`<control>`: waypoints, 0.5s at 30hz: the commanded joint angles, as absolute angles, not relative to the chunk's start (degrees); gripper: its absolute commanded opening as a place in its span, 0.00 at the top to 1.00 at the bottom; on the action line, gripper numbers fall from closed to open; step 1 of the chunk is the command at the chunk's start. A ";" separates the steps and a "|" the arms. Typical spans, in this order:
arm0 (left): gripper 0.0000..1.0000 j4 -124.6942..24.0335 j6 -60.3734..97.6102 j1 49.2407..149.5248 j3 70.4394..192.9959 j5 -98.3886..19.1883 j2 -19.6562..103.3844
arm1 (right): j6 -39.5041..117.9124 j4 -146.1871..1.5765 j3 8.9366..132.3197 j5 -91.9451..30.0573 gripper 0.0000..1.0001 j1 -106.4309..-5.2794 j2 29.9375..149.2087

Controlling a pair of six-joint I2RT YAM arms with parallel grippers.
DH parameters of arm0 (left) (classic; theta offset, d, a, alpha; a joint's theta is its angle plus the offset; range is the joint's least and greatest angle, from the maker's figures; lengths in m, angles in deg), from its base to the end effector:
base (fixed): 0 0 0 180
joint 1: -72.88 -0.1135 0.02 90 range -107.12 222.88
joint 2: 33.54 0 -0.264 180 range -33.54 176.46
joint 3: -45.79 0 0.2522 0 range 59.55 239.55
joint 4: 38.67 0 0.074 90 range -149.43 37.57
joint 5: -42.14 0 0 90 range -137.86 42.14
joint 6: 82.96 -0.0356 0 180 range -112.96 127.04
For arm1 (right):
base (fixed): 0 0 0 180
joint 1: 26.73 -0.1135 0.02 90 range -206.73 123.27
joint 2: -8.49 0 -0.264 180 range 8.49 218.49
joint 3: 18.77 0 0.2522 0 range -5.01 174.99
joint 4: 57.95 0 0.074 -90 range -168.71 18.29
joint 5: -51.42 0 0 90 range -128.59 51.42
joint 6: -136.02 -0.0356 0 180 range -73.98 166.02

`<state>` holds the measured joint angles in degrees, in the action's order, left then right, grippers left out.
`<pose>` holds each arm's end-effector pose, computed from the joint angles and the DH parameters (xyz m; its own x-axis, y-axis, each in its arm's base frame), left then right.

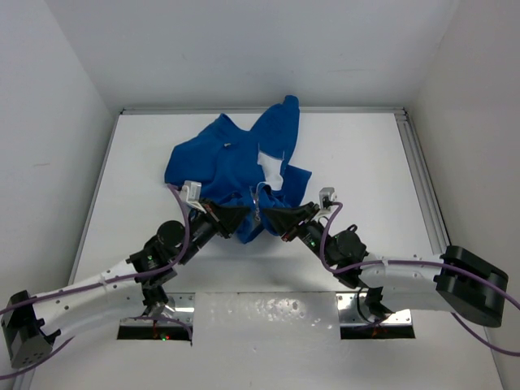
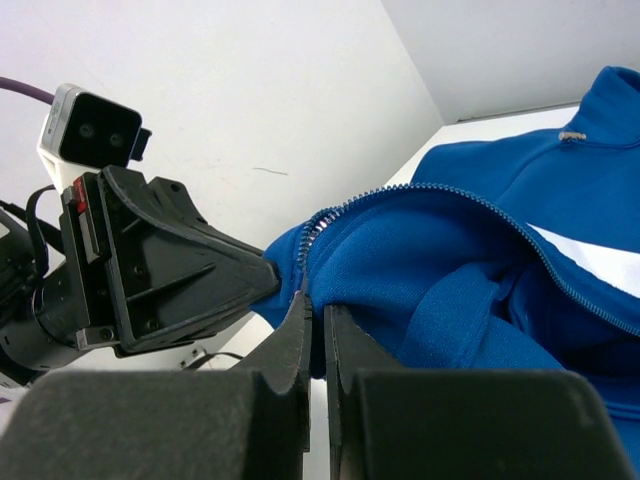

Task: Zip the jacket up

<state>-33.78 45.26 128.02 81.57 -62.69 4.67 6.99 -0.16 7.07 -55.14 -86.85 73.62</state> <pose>0.1063 -0.1366 0.2708 -0.3810 -0.4993 -0.7781 0.5235 0.5772 -0.6267 0.1118 0.1742 0.2276 -0.3158 0.6620 -0.6797 -0.6406 0.3797 0.6674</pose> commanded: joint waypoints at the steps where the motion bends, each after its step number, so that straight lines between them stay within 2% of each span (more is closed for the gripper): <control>1: 1.00 -29.23 45.53 128.17 82.31 -61.66 4.60 | 6.47 5.55 8.44 -55.19 1.00 -86.93 72.48; 15: 1.00 -30.28 44.92 128.17 82.49 -62.98 2.32 | 6.12 5.46 8.09 -54.85 1.00 -86.93 72.39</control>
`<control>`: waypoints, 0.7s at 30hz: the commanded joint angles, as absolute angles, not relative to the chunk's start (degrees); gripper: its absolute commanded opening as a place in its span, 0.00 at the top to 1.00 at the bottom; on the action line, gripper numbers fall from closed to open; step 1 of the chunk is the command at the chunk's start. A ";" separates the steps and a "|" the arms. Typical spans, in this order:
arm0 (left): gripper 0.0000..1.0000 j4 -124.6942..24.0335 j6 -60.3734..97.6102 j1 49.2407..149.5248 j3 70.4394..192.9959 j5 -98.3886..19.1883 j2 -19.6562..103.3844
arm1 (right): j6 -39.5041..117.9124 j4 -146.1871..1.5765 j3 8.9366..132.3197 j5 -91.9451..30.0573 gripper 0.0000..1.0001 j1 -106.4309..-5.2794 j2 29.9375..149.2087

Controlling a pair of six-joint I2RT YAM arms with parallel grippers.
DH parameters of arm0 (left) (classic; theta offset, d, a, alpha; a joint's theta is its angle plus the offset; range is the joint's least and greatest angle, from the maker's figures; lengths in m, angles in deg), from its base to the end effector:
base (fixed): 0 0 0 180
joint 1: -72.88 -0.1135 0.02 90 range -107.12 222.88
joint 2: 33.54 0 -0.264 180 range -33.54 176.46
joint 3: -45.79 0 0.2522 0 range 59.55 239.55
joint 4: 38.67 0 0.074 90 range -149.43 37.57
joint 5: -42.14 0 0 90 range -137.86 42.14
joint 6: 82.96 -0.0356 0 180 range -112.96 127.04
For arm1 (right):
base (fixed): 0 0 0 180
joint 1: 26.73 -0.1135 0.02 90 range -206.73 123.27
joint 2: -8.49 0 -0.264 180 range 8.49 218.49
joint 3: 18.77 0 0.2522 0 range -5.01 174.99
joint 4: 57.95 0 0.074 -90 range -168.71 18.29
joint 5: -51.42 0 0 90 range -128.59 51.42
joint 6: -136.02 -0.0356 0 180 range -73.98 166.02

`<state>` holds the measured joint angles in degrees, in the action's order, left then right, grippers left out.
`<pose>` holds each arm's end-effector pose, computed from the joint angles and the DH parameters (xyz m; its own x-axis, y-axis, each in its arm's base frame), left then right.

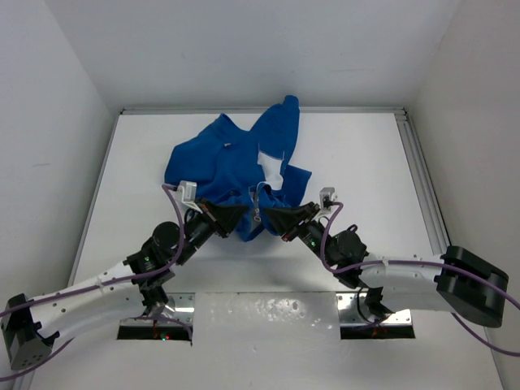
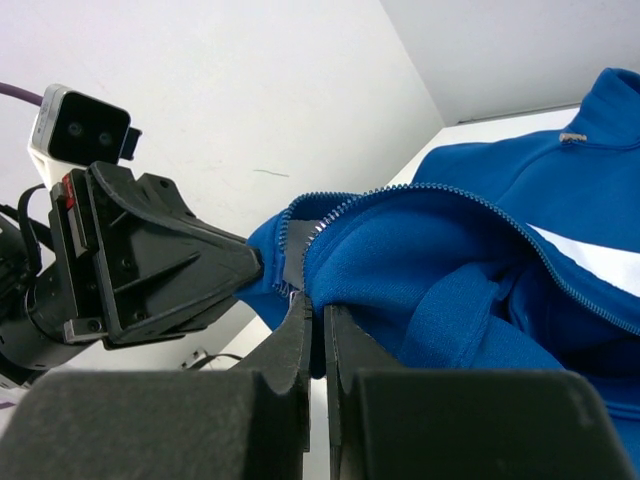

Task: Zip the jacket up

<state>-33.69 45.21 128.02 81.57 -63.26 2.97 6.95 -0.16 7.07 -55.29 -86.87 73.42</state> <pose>0.1038 -0.1325 0.2754 -0.3620 -0.5226 -0.7719 0.5291 0.5665 -0.6318 0.1116 0.1738 0.2283 -0.3141 0.6653 -0.6773 -0.6402 0.3783 0.6686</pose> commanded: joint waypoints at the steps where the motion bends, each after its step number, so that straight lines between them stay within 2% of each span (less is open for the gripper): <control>1: 1.00 -30.20 44.92 128.17 82.49 -62.89 2.67 | 6.12 5.37 8.18 -54.84 1.00 -86.93 72.39; 21: 1.00 -29.32 44.83 128.17 82.40 -62.54 4.25 | 6.03 5.46 8.35 -54.40 1.00 -86.93 72.13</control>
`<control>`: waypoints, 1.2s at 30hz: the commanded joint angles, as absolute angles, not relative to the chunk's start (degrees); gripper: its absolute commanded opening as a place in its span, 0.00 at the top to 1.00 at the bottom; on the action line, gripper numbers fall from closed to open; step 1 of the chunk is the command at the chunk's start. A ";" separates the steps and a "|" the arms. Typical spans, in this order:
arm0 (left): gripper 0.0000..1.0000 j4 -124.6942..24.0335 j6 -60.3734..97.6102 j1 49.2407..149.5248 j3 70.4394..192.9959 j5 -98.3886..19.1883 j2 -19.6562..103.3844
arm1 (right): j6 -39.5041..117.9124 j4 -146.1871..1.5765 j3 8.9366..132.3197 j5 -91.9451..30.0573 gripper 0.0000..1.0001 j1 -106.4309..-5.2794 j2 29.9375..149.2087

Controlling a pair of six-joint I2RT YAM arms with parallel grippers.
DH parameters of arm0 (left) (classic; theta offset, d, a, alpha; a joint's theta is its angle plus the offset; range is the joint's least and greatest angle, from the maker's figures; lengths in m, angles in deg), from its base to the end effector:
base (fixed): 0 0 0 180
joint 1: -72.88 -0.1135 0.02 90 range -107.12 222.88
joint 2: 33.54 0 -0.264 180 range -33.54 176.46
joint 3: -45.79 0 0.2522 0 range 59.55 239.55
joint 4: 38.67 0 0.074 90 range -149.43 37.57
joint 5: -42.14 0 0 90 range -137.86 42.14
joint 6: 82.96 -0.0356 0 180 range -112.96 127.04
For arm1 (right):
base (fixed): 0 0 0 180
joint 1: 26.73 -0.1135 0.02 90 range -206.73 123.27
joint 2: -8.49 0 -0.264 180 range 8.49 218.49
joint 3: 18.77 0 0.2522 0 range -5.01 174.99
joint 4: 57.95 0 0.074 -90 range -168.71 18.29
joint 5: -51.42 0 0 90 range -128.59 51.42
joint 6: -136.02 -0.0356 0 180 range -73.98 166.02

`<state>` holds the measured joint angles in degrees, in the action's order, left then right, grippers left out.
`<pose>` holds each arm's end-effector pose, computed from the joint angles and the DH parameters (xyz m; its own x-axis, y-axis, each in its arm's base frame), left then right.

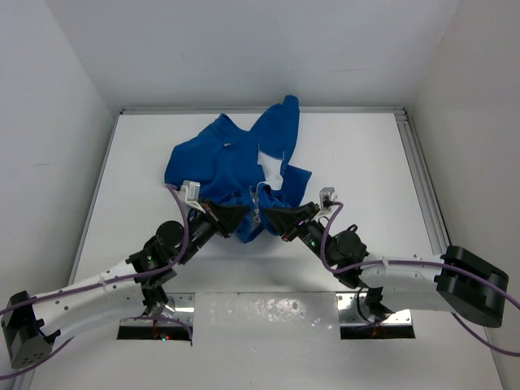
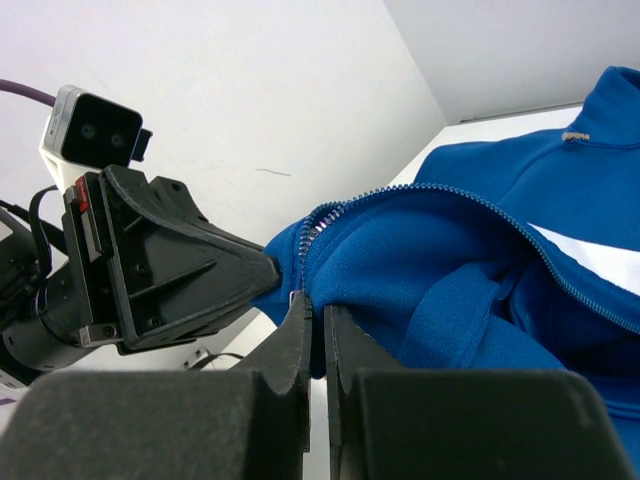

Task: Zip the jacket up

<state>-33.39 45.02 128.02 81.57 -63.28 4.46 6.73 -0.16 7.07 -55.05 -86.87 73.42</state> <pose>0.1062 -0.1358 0.2720 -0.3693 -0.5077 -0.7784 0.5227 0.5791 -0.6257 0.1115 0.1739 0.2283 -0.3184 0.6650 -0.6755 -0.6413 0.3737 0.6702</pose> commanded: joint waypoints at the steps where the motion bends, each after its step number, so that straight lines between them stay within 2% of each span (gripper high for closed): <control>1: 1.00 -29.32 44.92 128.17 82.31 -62.37 4.25 | 6.03 5.37 8.27 -54.49 1.00 -86.93 72.13; 36: 1.00 -33.36 47.99 128.17 80.99 -57.27 2.93 | 7.88 5.37 12.22 -55.46 1.00 -86.93 74.06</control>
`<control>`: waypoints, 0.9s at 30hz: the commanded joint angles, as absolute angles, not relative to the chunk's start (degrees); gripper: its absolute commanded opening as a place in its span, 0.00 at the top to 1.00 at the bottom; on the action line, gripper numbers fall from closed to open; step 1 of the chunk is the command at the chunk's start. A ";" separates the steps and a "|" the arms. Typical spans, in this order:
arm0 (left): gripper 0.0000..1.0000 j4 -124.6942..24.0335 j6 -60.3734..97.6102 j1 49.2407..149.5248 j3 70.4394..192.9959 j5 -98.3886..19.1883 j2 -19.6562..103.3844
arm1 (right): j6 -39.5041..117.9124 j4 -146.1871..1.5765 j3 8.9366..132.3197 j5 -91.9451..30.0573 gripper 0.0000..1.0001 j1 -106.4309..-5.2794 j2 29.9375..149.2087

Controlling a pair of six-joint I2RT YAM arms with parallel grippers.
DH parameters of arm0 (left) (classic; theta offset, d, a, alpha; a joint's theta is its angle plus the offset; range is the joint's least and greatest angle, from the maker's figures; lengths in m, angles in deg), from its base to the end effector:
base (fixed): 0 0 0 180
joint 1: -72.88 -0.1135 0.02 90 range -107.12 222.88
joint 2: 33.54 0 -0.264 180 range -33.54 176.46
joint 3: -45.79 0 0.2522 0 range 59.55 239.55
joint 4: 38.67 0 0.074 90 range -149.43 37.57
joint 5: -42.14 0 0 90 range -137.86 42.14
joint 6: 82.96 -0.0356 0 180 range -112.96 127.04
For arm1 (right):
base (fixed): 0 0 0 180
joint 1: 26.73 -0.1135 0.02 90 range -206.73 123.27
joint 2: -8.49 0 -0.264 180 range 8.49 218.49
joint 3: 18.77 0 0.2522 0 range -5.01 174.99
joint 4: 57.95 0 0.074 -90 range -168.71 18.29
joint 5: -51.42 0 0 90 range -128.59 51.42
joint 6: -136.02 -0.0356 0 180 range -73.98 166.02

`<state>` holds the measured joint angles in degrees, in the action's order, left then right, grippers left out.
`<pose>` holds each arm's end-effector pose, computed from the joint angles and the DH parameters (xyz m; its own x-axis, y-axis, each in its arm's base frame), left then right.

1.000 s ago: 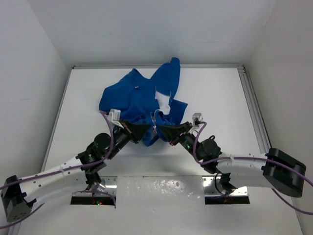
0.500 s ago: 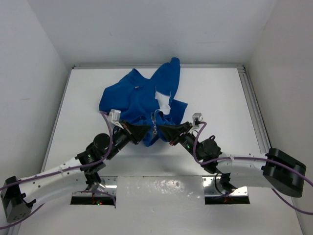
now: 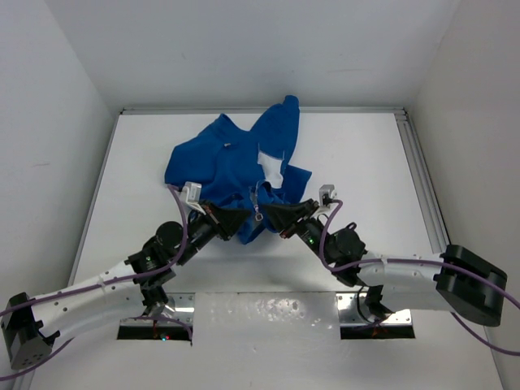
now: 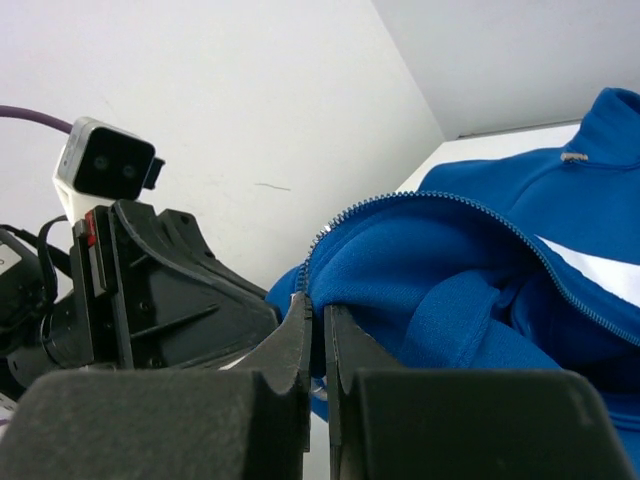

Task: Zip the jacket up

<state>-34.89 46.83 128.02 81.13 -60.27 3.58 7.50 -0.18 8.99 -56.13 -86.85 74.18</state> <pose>0.1036 -0.1353 0.2688 -0.4190 -0.4920 -0.7631 0.5342 0.5460 -0.6453 0.1148 0.1783 0.2357 -0.2946 0.6792 -0.6722 -0.6416 0.3808 0.6659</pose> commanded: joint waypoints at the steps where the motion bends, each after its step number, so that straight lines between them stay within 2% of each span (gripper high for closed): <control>1: 1.00 -33.54 48.08 128.17 80.82 -57.27 2.85 | 7.70 5.20 12.31 -54.94 1.00 -86.93 74.06; 7: 1.00 -35.55 46.86 128.17 81.61 -56.04 1.53 | 5.68 -2.79 14.24 -54.49 1.00 -86.85 72.48; 19: 1.00 -44.68 44.74 128.08 83.37 -54.54 2.23 | 2.69 -27.83 22.50 -56.25 1.00 -86.93 69.32; 27: 1.00 -50.49 45.80 128.17 82.49 -56.91 1.79 | 0.23 -50.95 29.53 -53.18 1.00 -86.93 64.67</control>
